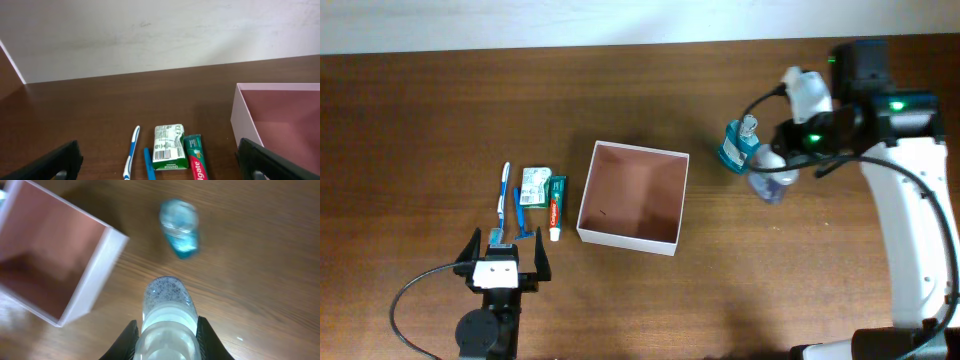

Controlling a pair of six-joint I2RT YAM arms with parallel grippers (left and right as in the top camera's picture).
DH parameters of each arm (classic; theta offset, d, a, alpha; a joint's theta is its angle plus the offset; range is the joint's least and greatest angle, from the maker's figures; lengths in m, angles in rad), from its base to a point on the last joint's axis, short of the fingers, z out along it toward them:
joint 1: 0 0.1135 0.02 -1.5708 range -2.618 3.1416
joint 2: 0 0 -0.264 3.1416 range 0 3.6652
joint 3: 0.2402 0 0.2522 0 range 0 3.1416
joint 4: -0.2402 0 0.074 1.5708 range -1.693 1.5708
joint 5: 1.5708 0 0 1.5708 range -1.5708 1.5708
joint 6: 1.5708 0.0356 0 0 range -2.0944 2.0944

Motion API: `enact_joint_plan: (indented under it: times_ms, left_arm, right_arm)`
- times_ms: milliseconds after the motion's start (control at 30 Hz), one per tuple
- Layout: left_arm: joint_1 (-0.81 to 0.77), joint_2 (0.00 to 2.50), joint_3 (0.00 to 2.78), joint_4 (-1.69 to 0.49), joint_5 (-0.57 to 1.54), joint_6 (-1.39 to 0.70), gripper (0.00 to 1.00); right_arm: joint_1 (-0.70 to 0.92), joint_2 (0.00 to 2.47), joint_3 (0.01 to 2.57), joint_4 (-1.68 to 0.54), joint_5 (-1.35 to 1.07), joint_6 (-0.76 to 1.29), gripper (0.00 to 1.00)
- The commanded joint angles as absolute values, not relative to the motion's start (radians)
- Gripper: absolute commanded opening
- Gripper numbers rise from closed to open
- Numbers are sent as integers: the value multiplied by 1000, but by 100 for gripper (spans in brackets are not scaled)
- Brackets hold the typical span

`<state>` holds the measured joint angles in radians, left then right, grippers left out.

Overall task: Pack container
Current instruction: 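Lift the soap bottle and carry it over the pink box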

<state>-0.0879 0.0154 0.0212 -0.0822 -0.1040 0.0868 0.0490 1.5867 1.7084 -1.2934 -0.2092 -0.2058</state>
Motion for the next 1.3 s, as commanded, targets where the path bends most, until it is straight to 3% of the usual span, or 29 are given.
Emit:
enact_joint_plan:
  times_ms: [0, 367, 833, 1267]
  left_arm:
    - [-82, 5, 12, -80, -93, 100, 100]
    - [-82, 5, 13, -80, -93, 100, 99]
    - [-82, 5, 12, -80, -93, 100, 99]
    - [-82, 5, 12, -80, -93, 100, 99]
  right_arm:
    - [138, 1555, 1755, -1278, -236, -94, 4]
    - [345, 1555, 1755, -1147, -218, 141, 4]
    - [604, 1616, 1754, -1020, 219, 498, 6]
    - [641, 1816, 1754, -936, 305, 624, 5]
